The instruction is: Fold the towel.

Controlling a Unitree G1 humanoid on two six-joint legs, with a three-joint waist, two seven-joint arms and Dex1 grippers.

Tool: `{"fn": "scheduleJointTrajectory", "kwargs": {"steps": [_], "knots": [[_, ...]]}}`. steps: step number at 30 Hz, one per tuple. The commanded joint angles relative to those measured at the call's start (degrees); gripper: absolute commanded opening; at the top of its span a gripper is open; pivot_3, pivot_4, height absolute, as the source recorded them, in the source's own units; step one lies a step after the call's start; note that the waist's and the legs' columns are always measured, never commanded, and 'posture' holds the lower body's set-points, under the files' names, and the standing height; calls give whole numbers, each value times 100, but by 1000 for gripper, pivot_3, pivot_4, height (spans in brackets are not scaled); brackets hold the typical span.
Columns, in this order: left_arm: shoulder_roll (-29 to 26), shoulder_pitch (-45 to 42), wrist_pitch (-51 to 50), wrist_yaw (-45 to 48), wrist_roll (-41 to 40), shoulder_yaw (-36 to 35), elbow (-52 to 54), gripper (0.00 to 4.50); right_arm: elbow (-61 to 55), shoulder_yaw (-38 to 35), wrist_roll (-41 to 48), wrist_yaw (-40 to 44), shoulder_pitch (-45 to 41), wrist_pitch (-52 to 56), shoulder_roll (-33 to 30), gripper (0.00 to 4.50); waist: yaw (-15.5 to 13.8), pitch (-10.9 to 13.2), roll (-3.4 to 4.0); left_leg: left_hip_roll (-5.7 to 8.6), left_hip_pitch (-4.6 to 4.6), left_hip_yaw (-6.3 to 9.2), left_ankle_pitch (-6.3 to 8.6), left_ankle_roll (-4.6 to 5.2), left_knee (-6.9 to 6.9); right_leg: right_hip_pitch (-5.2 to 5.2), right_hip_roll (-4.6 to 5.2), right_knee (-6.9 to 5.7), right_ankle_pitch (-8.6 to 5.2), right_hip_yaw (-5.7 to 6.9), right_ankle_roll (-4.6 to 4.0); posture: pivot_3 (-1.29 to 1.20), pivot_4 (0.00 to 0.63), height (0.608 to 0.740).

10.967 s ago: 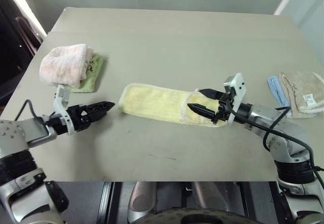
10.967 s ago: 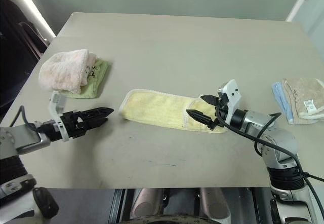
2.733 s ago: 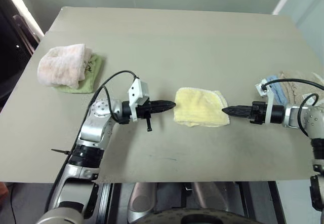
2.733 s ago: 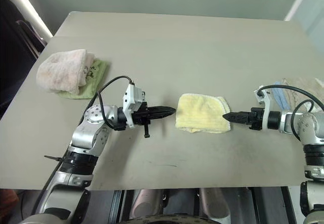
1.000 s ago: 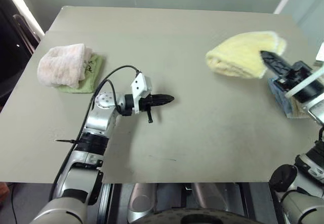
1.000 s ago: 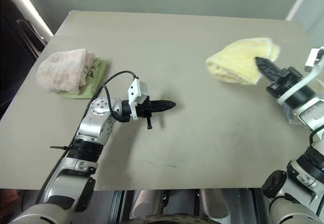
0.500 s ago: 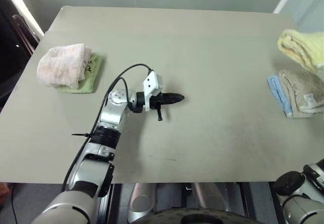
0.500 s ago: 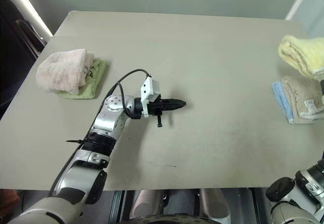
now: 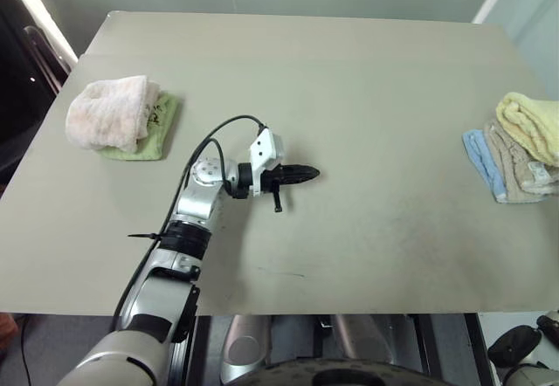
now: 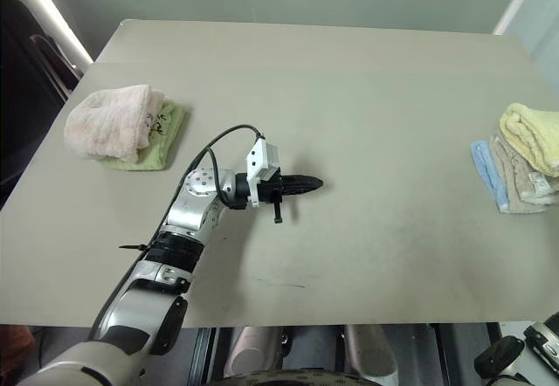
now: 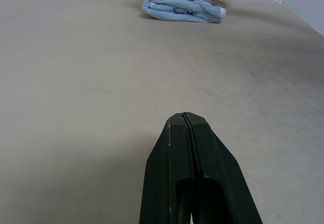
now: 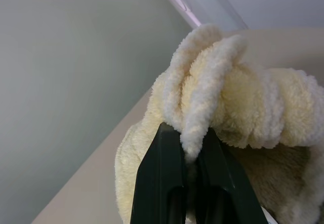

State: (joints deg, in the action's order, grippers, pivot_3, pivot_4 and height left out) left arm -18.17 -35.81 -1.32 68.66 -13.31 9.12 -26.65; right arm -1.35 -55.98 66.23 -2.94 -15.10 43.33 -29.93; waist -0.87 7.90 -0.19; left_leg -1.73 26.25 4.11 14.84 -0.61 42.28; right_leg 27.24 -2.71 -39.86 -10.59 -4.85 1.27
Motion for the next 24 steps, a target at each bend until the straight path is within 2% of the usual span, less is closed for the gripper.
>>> {"fn": "scheduleJointTrajectory", "kwargs": {"steps": [1,13,16,24], "knots": [[-37,-76,87,31,-23,-43,170,0,37,-56,47,88,109,-217,-28,14,-3,0,1,0,0,0,0,0,1,0,0,0,0,0,0,0,150,697],[30,-153,189,-30,3,-37,48,0,-76,79,142,121,497,-285,35,14,-3,0,3,0,0,0,1,1,1,-2,0,1,-4,0,-4,0,150,697],[51,-159,193,-38,2,-43,32,0,-297,118,308,169,625,-208,76,832,-2,0,3,0,0,0,1,1,1,-2,0,1,-4,0,-4,0,150,697],[105,-184,234,-53,19,-33,-37,0,-456,91,504,87,818,-247,-33,3640,-4,0,3,1,1,-1,1,1,2,-4,0,3,-11,0,-13,0,150,697]]}}
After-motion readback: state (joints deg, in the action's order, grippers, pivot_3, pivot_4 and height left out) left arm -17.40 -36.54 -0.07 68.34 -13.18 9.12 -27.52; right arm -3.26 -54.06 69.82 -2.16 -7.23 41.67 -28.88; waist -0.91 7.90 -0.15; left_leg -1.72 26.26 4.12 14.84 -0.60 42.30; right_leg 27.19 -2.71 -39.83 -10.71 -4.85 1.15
